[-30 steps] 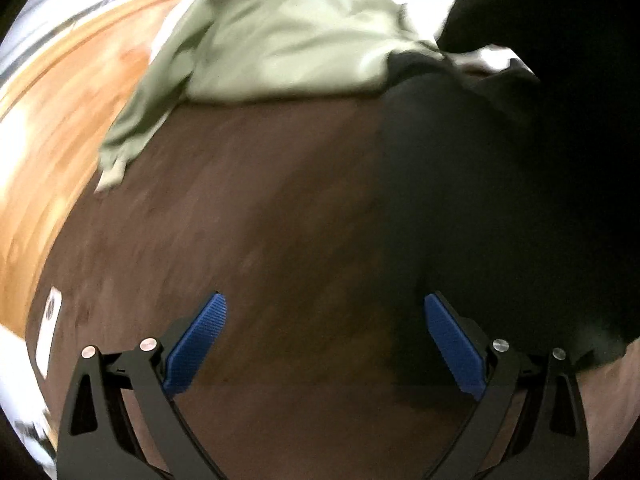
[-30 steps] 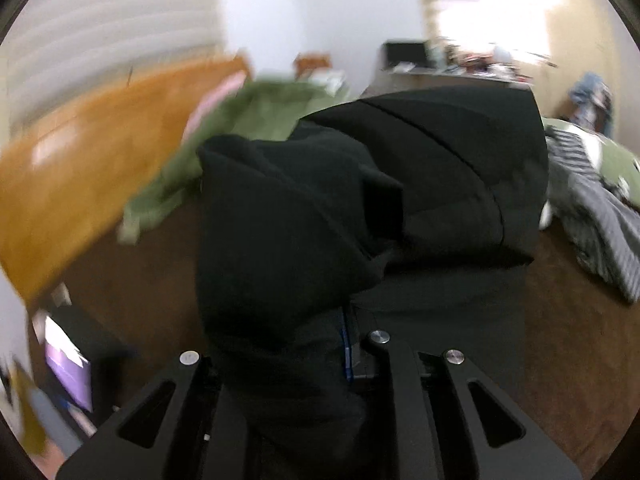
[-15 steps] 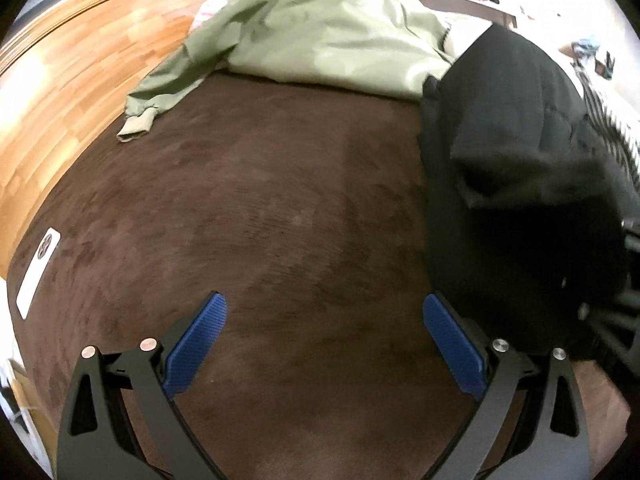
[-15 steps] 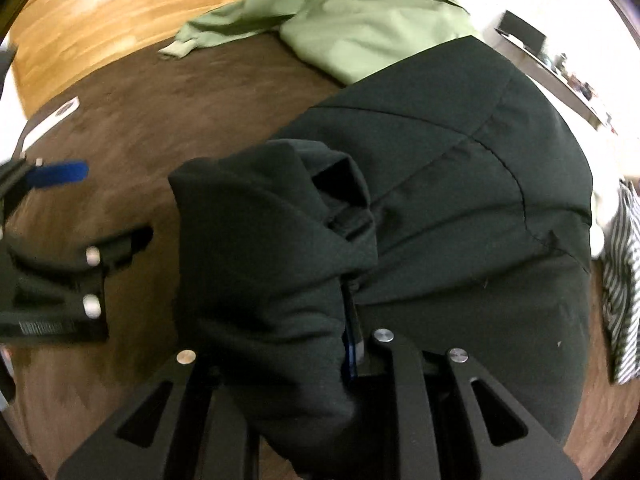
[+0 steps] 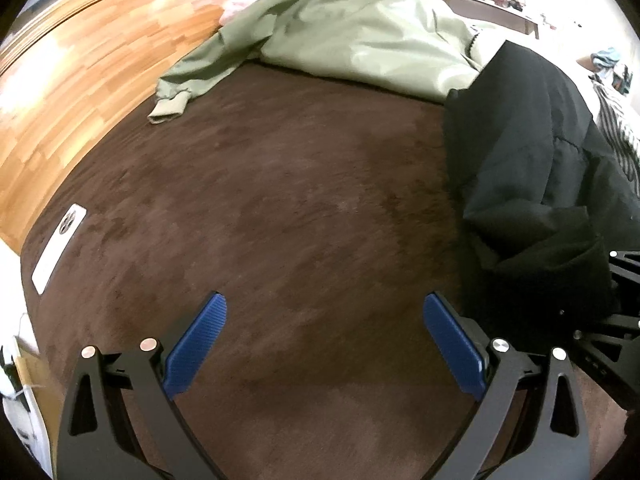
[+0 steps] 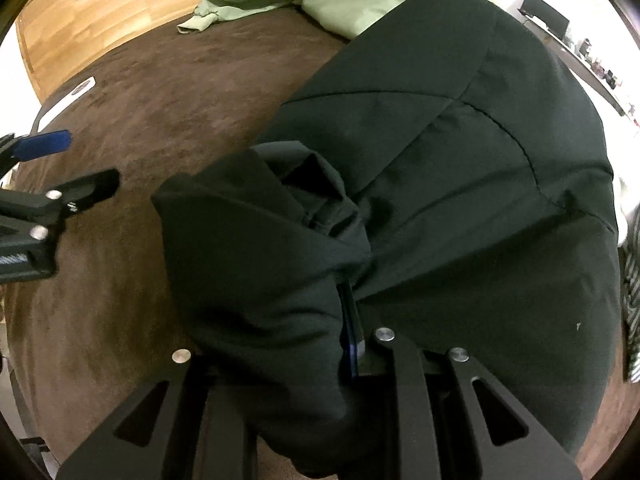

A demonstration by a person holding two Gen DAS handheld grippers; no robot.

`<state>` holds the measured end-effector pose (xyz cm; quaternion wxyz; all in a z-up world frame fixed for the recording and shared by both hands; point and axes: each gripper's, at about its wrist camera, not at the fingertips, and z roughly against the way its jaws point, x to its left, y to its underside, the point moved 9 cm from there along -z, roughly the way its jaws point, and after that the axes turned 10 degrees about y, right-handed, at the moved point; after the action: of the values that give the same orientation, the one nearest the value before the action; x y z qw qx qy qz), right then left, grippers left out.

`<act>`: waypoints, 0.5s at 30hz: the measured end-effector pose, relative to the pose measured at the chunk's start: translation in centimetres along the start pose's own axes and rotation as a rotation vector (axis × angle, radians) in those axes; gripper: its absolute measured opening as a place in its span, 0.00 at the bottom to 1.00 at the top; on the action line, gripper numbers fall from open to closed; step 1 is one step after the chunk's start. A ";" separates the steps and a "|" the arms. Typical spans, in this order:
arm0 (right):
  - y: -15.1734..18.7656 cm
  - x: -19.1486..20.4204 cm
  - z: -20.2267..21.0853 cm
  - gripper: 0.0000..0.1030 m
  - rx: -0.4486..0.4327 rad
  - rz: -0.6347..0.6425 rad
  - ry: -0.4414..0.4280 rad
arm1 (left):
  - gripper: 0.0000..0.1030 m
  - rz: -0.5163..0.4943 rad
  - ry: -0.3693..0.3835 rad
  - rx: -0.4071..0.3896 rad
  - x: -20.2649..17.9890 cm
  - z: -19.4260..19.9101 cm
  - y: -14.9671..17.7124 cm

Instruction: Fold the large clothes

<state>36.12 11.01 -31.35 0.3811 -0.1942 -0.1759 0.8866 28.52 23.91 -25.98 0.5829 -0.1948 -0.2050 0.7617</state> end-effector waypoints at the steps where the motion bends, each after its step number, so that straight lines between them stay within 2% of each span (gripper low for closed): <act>1: 0.0 -0.1 0.2 0.20 -0.001 -0.015 0.001 | 0.94 0.011 -0.001 -0.001 0.3 0.4 0.0; 5: 0.1 -0.3 1.4 0.29 0.008 -0.071 0.006 | 0.94 0.016 -0.002 -0.009 0.6 2.0 -0.6; 7: 0.3 -0.1 2.7 0.53 -0.001 -0.075 -0.030 | 0.94 -0.004 -0.005 -0.028 0.5 3.3 -1.2; 8: 0.4 0.3 3.7 0.73 -0.020 -0.090 -0.086 | 0.94 -0.013 -0.003 -0.040 0.5 3.9 -1.4; 10: 0.6 0.6 5.3 0.76 -0.051 -0.125 -0.150 | 0.94 -0.020 0.000 -0.057 0.5 5.0 -1.7; 15: 2.5 -1.5 10.5 0.76 -0.105 -0.245 -0.182 | 0.94 0.002 0.061 -0.078 -0.2 7.2 -2.1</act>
<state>30.55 6.61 -23.12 0.4583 -0.1099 -0.2781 0.8370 26.38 23.63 -18.74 0.5801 -0.2405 -0.2165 0.7475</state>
